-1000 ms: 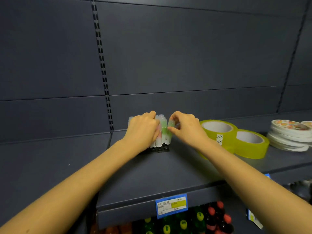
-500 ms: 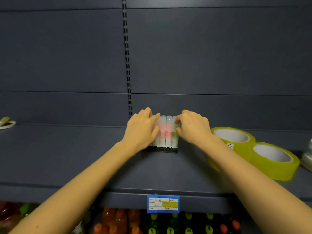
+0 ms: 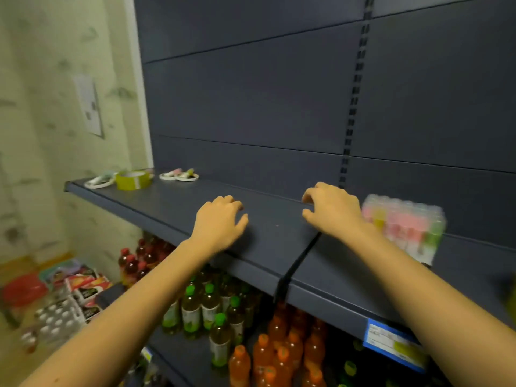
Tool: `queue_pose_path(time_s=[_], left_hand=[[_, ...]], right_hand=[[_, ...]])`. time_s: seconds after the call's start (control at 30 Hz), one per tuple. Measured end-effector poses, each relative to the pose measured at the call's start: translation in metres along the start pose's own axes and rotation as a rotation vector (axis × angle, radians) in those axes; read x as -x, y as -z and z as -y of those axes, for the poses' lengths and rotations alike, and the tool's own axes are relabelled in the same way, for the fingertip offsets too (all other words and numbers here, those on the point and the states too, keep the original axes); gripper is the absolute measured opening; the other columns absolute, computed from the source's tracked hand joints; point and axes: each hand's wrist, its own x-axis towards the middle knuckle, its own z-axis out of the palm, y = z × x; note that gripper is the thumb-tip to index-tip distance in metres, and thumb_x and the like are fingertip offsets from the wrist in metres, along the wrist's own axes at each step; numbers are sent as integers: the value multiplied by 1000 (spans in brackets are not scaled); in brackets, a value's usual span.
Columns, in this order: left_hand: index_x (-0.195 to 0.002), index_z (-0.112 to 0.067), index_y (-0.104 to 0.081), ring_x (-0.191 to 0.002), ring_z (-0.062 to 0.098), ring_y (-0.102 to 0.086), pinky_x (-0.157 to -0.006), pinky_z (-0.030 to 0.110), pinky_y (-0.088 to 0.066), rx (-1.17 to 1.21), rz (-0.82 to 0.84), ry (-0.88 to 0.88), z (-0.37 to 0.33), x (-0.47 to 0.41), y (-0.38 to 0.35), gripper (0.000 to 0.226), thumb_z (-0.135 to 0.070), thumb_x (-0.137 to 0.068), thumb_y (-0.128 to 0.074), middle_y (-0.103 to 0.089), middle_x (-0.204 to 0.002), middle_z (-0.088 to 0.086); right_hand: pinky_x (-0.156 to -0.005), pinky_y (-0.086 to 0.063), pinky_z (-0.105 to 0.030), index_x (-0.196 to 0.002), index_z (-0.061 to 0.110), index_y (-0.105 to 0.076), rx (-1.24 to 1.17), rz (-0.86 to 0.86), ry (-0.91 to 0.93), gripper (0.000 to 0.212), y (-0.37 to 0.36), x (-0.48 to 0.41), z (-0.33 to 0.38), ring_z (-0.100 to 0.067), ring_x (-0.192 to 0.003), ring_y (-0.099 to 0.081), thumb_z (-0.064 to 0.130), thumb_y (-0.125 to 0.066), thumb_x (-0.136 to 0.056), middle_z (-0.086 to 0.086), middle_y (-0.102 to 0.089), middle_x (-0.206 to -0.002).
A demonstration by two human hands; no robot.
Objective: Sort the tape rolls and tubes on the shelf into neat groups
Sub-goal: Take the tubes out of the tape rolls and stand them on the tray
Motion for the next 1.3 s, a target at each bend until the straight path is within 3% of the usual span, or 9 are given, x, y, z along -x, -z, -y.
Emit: queue_pose_path(time_s=[0.27,0.73,1.03,1.17,1.3], left_hand=[[-118,-16,-59,-110,22,-54,-83,36,-44,-82,6,208,141,37,23,36,-38,-94,-42,-60,-114,4],[-102,-16,-64,-100,20,-57,-73,35,-48,-115,-2,247,361,39,39,32,-38,-93,-43,-64,-103,1],[-98,-18,-65,-89,15,-58,-66,29,-47,-26,-85,288,443,6,16,28,-35,-92,-44,-65,-98,-3],[-99,-18,-65,-89,17,-58,-65,29,-43,-4,-115,297,472,-23,0,24,-29,-92,-45,-67,-99,-2],[-107,-18,-65,-99,22,-59,-70,30,-43,-24,-124,299,504,-66,-18,24,-24,-93,-46,-67,-107,1]], right_hand=[[-74,-41,-30,-119,25,-58,-130,107,168,30,-45,-53,128,-22,-107,-58,33,-54,-91,3,-60,-121],[-89,-45,-36,-122,29,-57,-259,192,147,32,-98,-153,330,-24,-115,-53,34,-52,-91,1,-59,-125],[-84,-42,-37,-118,26,-60,-260,167,197,29,-126,-211,401,-26,-116,-51,30,-51,-90,-4,-59,-122],[-97,-39,-43,-116,25,-62,-288,142,174,30,-138,-249,421,-34,-119,-49,24,-52,-88,-9,-60,-120],[-103,-38,-50,-114,26,-62,-328,137,149,27,-153,-296,441,-30,-110,-56,30,-54,-88,-3,-63,-116]])
